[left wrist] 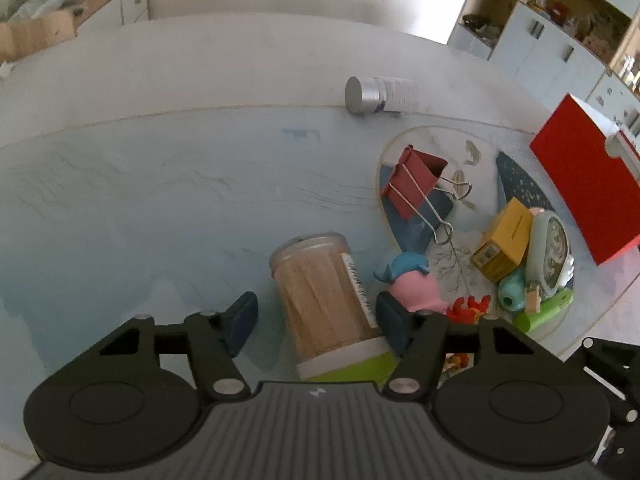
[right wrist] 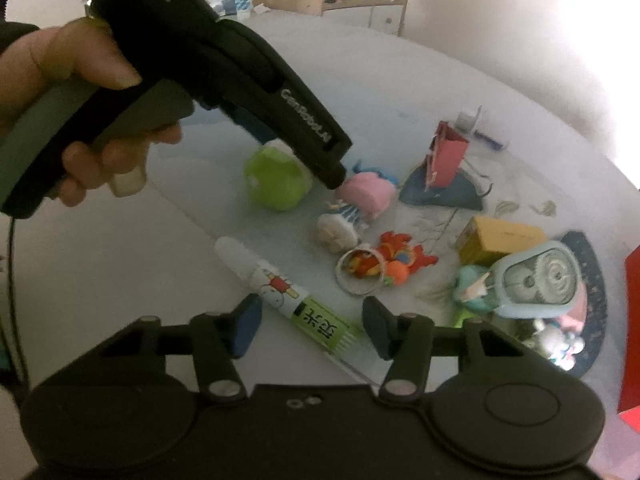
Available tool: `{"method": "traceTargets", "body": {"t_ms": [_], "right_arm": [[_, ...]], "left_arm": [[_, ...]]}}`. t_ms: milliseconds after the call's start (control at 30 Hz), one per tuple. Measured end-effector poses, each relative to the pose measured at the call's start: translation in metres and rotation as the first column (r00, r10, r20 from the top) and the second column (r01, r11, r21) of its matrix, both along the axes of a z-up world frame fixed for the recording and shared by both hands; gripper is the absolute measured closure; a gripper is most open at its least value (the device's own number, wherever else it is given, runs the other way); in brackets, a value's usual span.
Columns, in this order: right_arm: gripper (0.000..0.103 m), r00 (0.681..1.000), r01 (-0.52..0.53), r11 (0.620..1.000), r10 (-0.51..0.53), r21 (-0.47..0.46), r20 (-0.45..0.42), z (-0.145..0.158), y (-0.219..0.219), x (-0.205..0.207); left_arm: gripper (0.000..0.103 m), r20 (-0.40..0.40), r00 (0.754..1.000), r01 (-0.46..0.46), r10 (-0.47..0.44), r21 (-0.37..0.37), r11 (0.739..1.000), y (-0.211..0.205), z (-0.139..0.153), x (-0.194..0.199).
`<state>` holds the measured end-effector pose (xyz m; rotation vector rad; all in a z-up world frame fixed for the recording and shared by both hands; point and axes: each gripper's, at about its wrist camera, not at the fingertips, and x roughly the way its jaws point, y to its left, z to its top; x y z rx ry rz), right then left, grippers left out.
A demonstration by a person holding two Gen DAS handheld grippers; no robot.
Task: Organize rigid objects
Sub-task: 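Grasp the toothpick jar with the left tool while the right tool grasps the white glue stick, then carry the jar and glue stick with both tools over the red box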
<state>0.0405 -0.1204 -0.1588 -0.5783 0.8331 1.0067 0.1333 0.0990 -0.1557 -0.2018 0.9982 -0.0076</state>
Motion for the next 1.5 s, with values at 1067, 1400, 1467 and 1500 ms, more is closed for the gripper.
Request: {"method": "traceTargets", "body": {"t_ms": [1067, 1400, 1467, 1500], "right_arm": [[0.086, 0.907, 0.42, 0.897, -0.42, 0.136, -0.024, 0.06, -0.089, -0.004], [0.086, 0.832, 0.55, 0.806, -0.55, 0.217, -0.065, 0.101, -0.17, 0.05], [0.086, 0.821, 0.566, 0.792, -0.566, 0.228, -0.073, 0.11, -0.183, 0.065], [0.086, 0.815, 0.574, 0.784, -0.574, 0.235, -0.078, 0.114, -0.191, 0.074]], "left_arm": [[0.06, 0.075, 0.993, 0.089, -0.091, 0.027, 0.996, 0.0, 0.009, -0.049], [0.06, 0.102, 0.989, 0.104, -0.106, 0.02, 0.994, -0.047, 0.049, -0.052], [0.06, 0.11, 0.987, 0.117, -0.117, 0.007, 0.993, -0.063, 0.061, -0.048], [0.06, 0.117, 0.985, 0.126, -0.125, 0.002, 0.992, -0.072, 0.067, -0.045]]}}
